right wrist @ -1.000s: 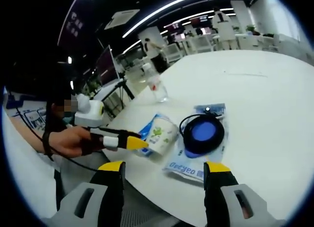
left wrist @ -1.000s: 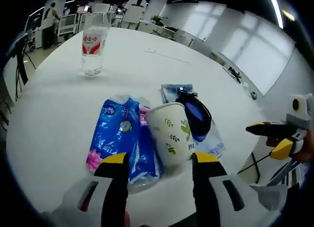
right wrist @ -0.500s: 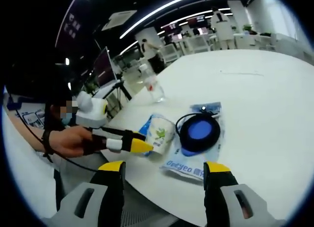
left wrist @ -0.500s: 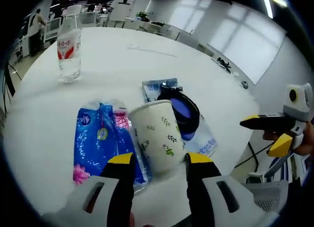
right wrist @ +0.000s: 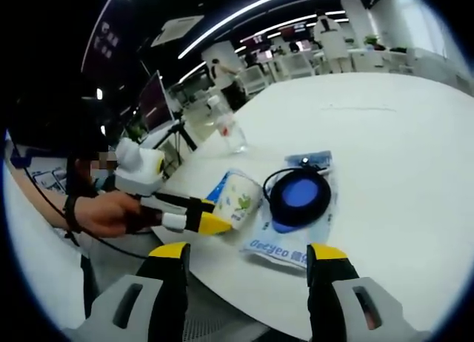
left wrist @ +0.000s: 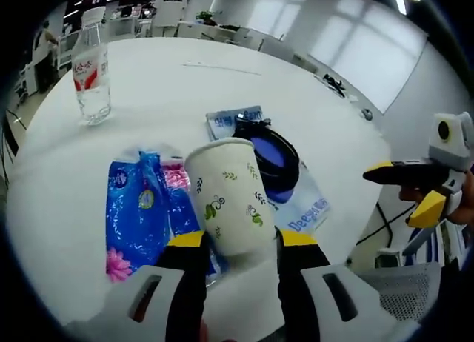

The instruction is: Arrange the tabletop items into an orderly group along one side of the table until the central work area is clear of visible clutter.

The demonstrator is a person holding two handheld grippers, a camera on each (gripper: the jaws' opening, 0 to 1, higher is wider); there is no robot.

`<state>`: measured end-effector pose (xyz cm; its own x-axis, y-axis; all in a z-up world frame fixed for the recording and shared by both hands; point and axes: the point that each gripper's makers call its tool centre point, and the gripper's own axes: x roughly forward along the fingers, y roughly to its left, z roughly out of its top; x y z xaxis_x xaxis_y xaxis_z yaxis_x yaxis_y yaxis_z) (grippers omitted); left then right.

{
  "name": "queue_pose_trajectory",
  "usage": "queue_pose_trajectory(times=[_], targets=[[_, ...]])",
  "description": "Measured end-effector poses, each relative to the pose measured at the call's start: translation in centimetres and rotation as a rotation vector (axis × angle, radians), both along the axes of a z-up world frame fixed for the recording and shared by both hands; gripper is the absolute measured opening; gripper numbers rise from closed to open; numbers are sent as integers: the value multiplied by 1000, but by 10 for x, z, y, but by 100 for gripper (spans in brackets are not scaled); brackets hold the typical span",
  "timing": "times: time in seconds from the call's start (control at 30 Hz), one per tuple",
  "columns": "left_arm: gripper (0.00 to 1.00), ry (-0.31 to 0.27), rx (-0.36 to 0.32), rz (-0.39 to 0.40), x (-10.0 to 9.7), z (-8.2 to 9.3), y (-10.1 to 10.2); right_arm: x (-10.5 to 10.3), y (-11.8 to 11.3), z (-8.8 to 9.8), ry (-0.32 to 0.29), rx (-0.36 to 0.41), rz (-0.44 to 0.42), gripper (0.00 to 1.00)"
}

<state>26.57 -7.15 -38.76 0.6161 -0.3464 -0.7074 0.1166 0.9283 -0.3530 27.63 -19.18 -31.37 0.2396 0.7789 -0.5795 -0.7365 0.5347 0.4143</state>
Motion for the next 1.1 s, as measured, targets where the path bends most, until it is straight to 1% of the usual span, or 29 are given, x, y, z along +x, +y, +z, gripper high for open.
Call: queue_pose_trajectory(times=[0.13, 0.3, 0.37, 0.47, 0.6, 0.8, 0.93, 1.03, 1.1], targets=[[35, -8, -1, 14, -1, 3, 1, 0, 2, -2, 2, -3, 5, 65], [35, -13, -9, 31, -5, 4, 5, 0, 10, -1, 2, -1, 21, 64], [35, -11, -10, 35, -6, 5, 5, 1, 12, 1, 1, 0, 26, 64], [35, -10, -10, 46, -7, 7, 6, 0, 16, -1, 1, 4, 34, 64], [35, -15, -9, 63, -9, 10, 13, -5, 19, 3, 1, 5, 42, 64], [35, -25, -11, 84, -8, 13, 14, -5, 22, 0, 2, 4, 50, 64], [35, -29, -11, 88, -8, 12, 16, -3, 22, 3, 1, 6, 51, 64], [35, -30, -12, 89, -9, 13, 17, -4, 22, 0, 2, 7, 49, 64], [35, -32, -13, 91, -10, 13, 17, -6, 22, 2, 2, 6, 49, 64]])
